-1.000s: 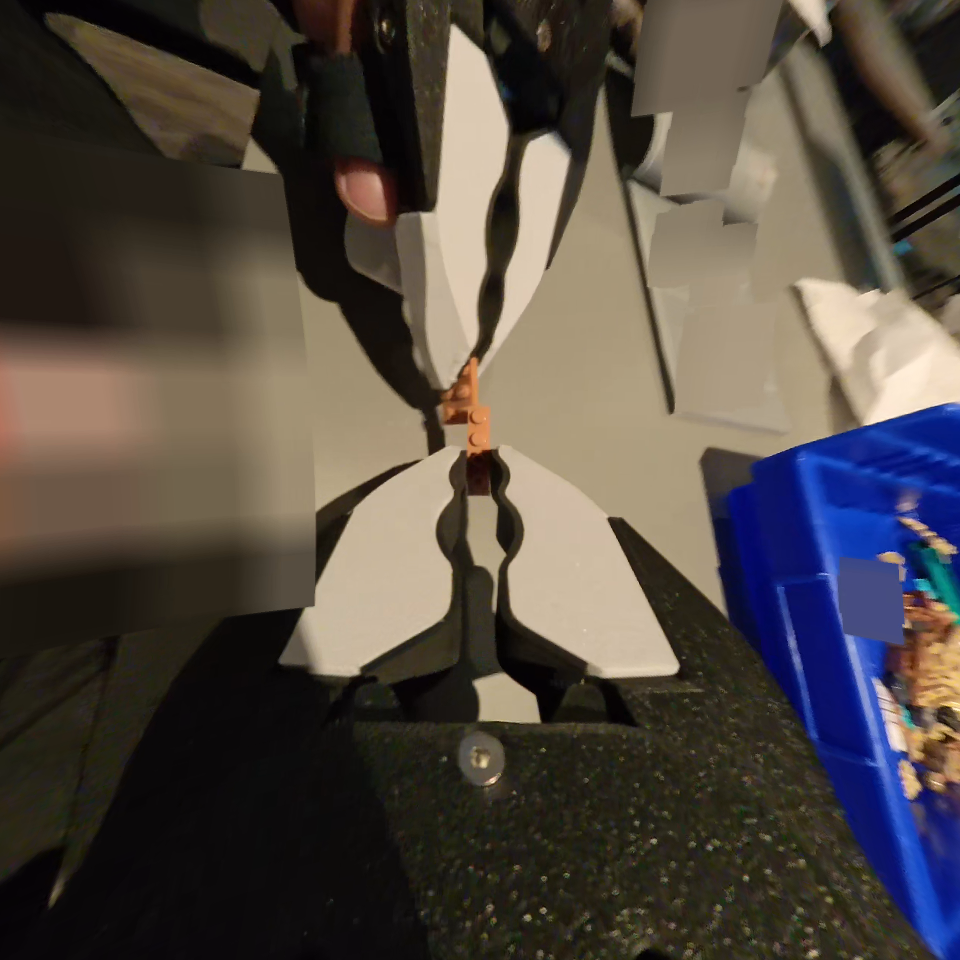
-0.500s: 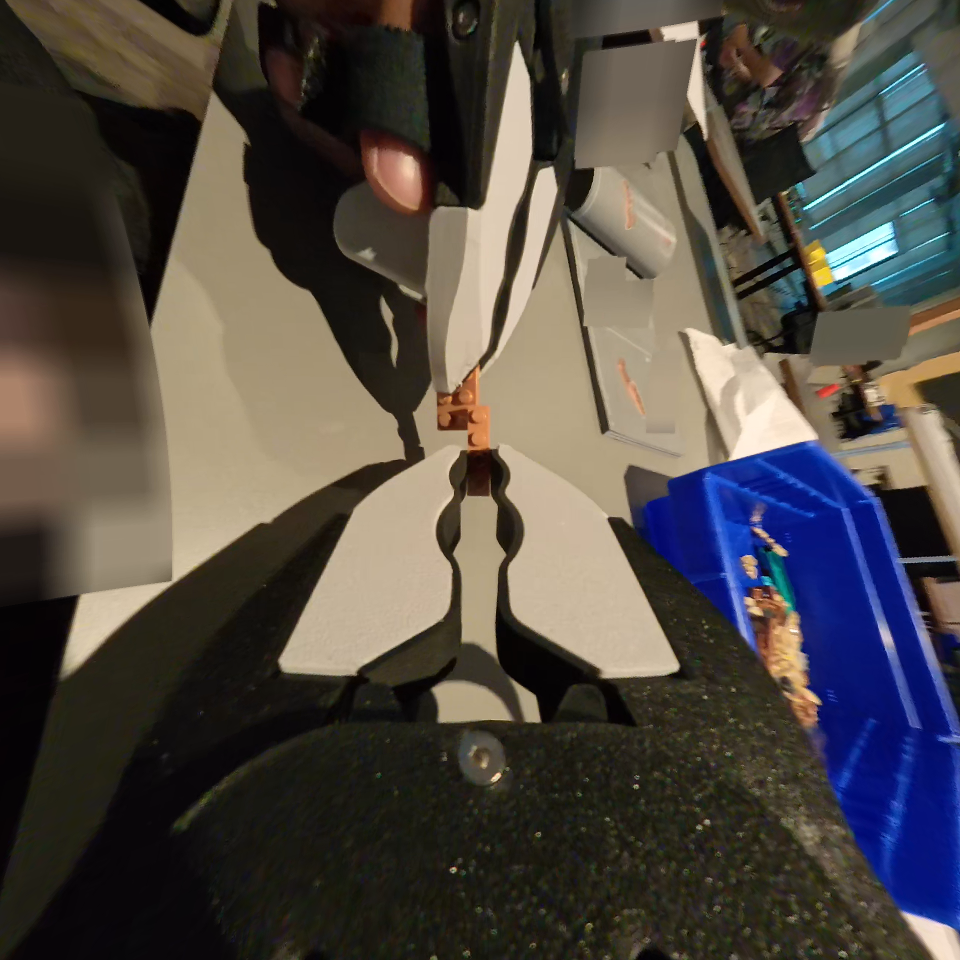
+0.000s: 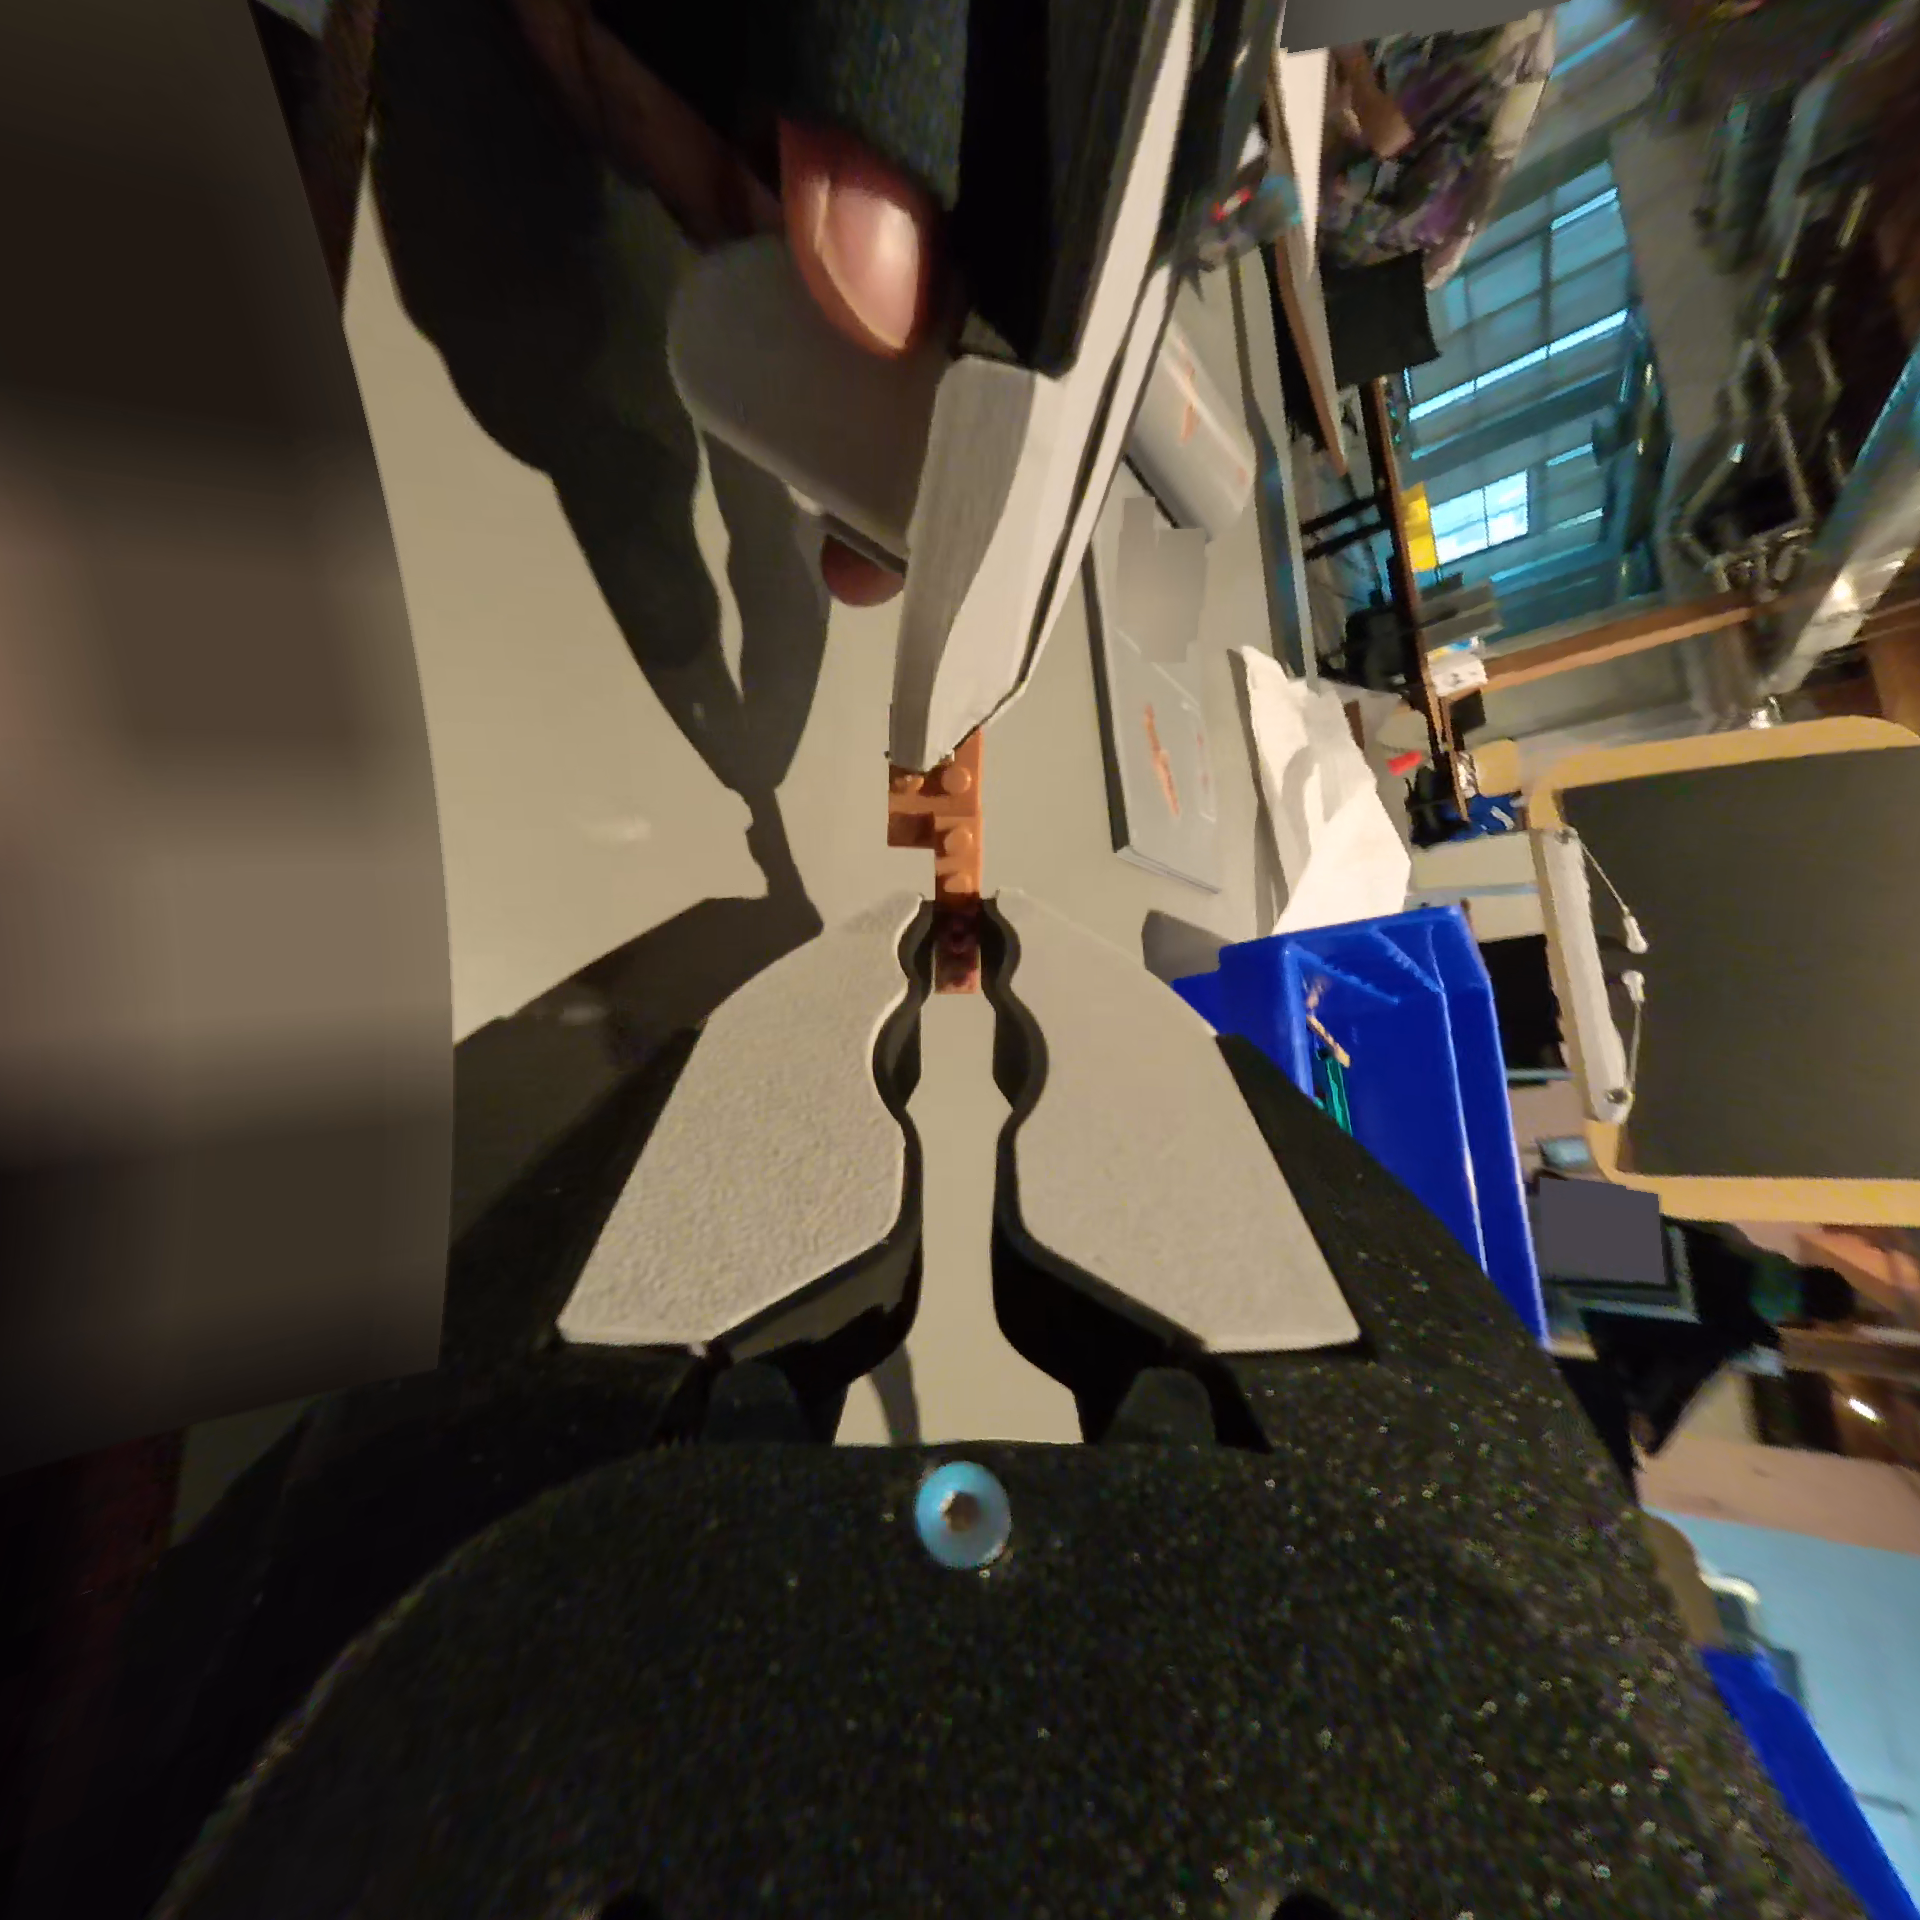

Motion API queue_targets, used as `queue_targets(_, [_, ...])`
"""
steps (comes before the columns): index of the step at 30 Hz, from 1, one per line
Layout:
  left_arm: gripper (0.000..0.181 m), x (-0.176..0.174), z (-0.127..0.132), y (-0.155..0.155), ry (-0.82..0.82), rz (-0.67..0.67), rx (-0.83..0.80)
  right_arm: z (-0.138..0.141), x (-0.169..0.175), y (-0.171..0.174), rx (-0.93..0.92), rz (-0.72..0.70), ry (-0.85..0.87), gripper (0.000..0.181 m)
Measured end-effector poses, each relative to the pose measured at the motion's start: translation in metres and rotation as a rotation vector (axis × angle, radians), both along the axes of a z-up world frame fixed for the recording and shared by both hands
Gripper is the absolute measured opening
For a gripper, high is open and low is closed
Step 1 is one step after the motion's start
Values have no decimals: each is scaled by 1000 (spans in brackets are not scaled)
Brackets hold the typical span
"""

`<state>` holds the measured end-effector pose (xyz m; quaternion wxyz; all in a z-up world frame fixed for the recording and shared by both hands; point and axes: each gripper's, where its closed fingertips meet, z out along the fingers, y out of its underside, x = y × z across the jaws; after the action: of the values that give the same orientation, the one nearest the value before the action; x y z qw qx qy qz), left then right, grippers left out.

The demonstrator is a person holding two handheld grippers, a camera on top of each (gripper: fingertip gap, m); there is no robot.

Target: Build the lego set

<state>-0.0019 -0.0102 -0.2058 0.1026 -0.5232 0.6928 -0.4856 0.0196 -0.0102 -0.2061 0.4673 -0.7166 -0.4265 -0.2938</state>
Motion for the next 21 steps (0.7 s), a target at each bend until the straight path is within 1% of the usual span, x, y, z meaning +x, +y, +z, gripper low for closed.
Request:
queue_targets(1, [5,-1,-2,-1,-1,1,17,-2,0,0,-5,-12,-19,8])
queue_targets(4, [5,-1,-8,-2,1,17,68,-9,1,1,-33,-45,-58,8])
queue_targets(7, [4,0,-11,-1,1,35,117,-14,2,1,-56,-62,-54,8])
queue_targets(15, [4,2,-18,-1,-3,44,237,-16,5,1,-74,-93,-41,8])
queue_targets(21, [4,3,-19,2,-2,54,252,-18,3,1,-92,-88,-48,8])
